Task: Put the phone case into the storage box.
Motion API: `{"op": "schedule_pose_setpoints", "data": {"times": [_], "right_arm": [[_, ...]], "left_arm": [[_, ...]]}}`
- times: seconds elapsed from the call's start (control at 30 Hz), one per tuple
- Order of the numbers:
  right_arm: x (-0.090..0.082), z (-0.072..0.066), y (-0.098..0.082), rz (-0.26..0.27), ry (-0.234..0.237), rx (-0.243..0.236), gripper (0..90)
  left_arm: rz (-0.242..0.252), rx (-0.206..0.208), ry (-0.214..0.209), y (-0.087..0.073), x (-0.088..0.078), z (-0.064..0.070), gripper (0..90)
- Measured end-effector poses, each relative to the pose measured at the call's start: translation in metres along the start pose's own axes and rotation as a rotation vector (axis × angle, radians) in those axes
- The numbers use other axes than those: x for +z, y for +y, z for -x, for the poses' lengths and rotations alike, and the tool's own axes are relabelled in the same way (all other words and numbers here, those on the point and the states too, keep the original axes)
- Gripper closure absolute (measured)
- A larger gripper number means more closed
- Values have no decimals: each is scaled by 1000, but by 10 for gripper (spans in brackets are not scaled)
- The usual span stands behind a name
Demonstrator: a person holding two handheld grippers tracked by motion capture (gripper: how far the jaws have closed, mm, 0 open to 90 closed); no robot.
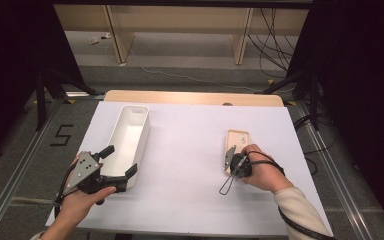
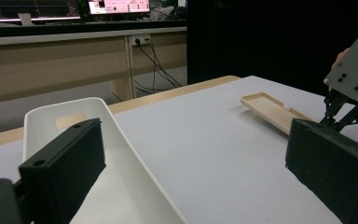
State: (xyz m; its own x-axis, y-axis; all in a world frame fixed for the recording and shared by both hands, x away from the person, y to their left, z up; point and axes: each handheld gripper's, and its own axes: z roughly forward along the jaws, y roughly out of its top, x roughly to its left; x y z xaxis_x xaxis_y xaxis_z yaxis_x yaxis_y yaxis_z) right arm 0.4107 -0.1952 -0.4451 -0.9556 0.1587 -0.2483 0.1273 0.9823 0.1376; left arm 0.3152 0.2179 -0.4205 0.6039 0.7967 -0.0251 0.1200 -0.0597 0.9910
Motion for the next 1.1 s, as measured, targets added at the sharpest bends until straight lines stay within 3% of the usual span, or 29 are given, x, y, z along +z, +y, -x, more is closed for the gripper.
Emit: {"op": "schedule_pose_setpoints", "data": {"times": [1.1], "right_arm": [[-21, -2, 3, 150, -9, 8, 875]], "left_arm": [[-3, -1, 6, -1, 0, -1, 41]]}}
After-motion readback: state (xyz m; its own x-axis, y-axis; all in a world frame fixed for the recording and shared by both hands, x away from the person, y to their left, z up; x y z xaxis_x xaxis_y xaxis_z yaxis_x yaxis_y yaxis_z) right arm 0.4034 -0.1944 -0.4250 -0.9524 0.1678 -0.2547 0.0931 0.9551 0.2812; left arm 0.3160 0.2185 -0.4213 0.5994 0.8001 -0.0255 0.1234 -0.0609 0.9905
